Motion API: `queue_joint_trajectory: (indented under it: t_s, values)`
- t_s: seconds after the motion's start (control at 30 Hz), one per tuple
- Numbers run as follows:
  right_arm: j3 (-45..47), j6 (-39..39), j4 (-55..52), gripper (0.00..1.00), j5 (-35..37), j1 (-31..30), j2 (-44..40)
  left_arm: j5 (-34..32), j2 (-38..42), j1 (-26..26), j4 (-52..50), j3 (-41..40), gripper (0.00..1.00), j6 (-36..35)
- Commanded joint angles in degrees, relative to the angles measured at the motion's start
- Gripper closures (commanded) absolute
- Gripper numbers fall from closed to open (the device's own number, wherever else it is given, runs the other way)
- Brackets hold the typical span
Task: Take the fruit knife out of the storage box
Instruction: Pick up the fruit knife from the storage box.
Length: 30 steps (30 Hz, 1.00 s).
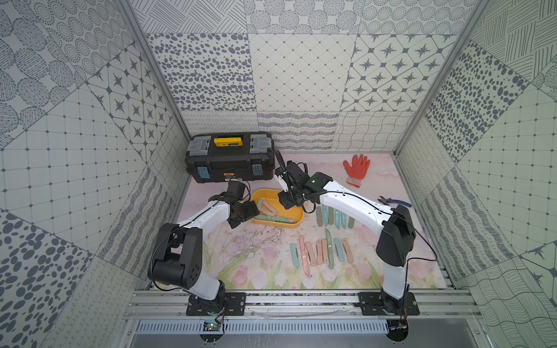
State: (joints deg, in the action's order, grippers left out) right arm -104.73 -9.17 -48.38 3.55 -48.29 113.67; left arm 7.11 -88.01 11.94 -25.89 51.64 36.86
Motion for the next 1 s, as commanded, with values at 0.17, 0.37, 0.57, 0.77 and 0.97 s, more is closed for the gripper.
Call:
queue_joint_trajectory:
  t_s: [0.17, 0.37, 0.57, 0.77, 0.97]
  values:
    - [-13.9, 17.2, -8.1, 0.57, 0.9, 3.2, 15.1, 0.5, -0.1, 0.0, 1.6, 0.4, 0.11, -1.6]
    - [-16.9, 20.3, -8.6, 0.58, -3.3, 6.2, 19.5, 0.5, -1.0, -0.1, 1.7, 0.8, 0.11, -1.6]
    - [-19.2, 23.3, -9.4, 0.58, -5.7, 7.7, 22.1, 0.5, -1.0, 0.0, 1.5, 1.0, 0.11, -1.6]
    - [-21.9, 24.5, -12.3, 0.5, -7.2, 8.1, 24.6, 0.4, -1.1, -0.1, 1.3, 1.1, 0.11, -1.6]
    - [-22.0, 25.5, -13.5, 0.45, -7.9, 7.9, 24.5, 0.6, -1.2, 0.0, 1.4, 1.1, 0.11, -1.6]
